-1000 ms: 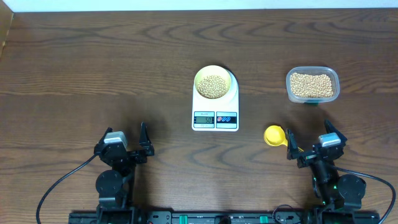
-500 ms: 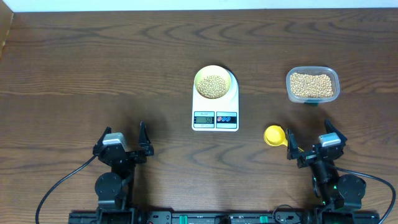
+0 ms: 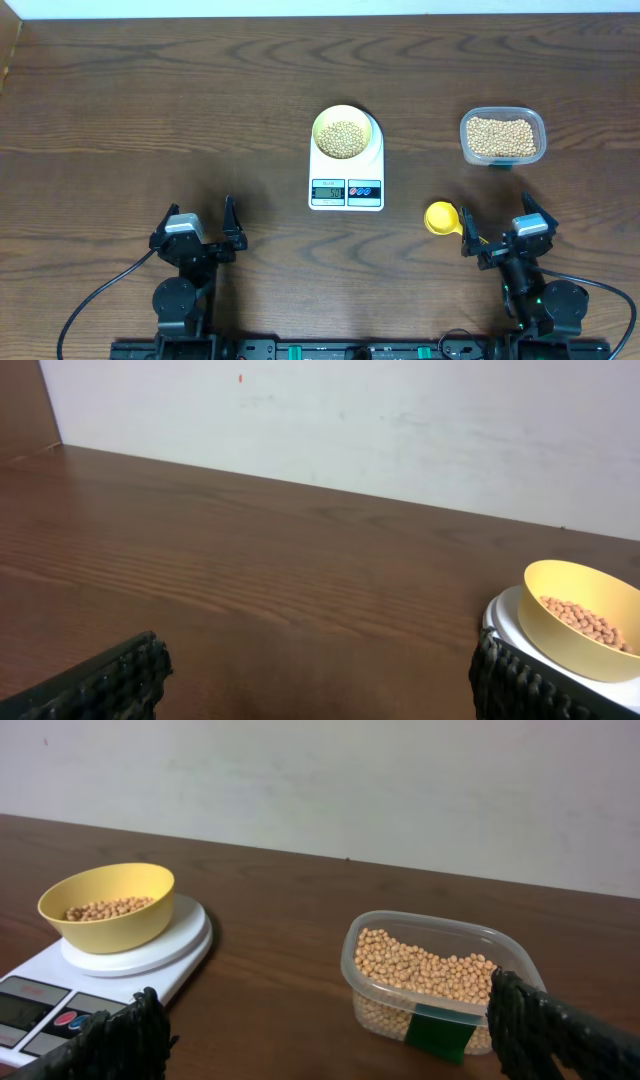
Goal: Scoop item into bowl and weigh 50g on scale
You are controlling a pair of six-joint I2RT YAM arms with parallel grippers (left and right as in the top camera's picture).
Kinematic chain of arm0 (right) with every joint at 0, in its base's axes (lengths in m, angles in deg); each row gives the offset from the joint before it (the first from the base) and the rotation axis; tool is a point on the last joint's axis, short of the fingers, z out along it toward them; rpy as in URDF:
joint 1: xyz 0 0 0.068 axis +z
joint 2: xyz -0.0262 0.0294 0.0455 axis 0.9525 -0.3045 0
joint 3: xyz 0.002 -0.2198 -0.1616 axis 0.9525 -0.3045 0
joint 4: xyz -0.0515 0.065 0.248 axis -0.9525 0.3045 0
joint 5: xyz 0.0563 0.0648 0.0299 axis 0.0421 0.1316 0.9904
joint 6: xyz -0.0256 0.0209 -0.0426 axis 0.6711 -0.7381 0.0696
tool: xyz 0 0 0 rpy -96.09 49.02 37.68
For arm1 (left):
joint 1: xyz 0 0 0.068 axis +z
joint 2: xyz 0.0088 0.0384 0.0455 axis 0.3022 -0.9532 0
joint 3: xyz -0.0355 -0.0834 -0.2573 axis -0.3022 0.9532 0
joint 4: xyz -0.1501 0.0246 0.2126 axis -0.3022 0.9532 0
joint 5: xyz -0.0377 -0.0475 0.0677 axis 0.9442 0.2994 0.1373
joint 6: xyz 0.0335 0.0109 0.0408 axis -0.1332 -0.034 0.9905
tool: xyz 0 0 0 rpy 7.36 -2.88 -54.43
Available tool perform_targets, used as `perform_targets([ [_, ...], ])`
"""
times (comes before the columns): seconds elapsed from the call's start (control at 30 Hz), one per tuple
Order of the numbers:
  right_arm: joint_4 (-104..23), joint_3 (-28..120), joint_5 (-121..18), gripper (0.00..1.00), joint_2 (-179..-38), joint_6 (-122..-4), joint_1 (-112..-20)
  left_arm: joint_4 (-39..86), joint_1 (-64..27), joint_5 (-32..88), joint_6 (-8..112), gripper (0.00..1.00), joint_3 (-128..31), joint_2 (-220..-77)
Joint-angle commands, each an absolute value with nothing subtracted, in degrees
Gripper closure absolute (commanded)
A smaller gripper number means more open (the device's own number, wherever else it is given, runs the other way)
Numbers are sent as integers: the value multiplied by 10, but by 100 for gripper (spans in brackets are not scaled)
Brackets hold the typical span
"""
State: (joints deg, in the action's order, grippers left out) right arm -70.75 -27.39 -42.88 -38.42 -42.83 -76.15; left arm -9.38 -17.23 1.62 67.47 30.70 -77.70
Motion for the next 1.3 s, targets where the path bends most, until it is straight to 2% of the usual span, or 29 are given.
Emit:
perform_targets([
  [0.0, -707, -276, -431, 1, -380, -425, -749, -68, -170, 9, 674, 2, 314, -771],
  [0.27, -708, -276, -431, 1, -380, -425, -699, -68, -170, 9, 674, 2, 314, -771],
  [1.27, -708, -276, -431, 1, -380, -425, -729, -68, -170, 9, 674, 2, 314, -773],
])
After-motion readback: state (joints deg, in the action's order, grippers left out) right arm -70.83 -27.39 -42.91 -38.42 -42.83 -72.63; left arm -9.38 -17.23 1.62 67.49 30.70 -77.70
